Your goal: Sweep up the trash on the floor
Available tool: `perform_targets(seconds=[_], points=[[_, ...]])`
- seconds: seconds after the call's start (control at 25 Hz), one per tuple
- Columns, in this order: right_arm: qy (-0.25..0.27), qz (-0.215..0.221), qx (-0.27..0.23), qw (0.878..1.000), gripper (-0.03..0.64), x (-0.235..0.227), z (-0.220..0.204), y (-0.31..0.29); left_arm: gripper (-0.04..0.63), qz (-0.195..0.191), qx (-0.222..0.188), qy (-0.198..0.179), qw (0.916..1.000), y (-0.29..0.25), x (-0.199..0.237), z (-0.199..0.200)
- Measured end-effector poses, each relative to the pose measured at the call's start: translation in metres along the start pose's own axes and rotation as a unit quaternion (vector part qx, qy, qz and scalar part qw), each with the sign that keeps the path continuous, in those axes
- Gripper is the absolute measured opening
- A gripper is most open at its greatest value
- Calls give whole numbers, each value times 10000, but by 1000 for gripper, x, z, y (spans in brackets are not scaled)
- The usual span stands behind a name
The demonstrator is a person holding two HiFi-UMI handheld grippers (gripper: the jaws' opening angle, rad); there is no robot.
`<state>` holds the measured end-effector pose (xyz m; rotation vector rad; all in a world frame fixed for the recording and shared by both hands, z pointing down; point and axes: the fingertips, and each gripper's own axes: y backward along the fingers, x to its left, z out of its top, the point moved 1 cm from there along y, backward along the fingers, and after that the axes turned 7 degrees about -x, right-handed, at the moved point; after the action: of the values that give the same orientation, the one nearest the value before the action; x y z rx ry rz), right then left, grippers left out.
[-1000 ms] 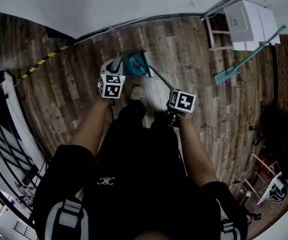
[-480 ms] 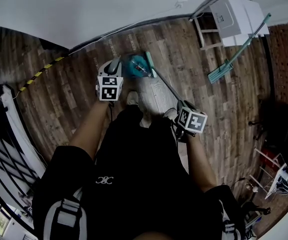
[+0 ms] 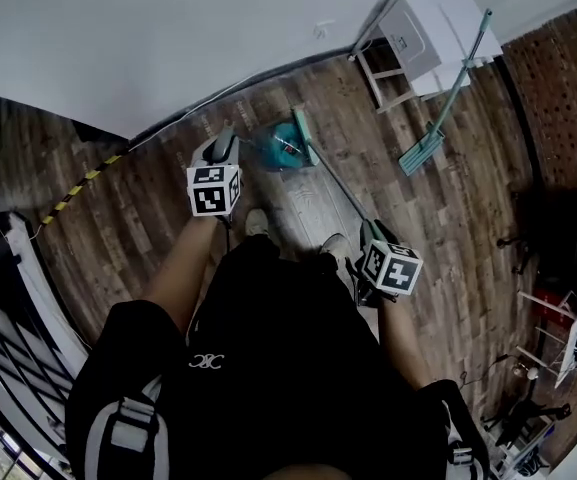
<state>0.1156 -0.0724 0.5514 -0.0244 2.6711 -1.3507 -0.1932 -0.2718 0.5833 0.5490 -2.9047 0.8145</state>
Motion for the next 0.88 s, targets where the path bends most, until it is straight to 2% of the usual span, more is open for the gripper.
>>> perform_targets(seconds=[0.2,0.56,0.88], points=[[-27,-122,-514,9986,101,-29,15,45,86,3,-136,163,9998,-1,-30,33],[-334,-295,-1219,9915,101,-85,36,92,86,77,-491,219,9985,-6,-77,86],[-503,-254,-1494,9872,101,-118,54,103,86,265,-606,221,9976,-10,-99,107]])
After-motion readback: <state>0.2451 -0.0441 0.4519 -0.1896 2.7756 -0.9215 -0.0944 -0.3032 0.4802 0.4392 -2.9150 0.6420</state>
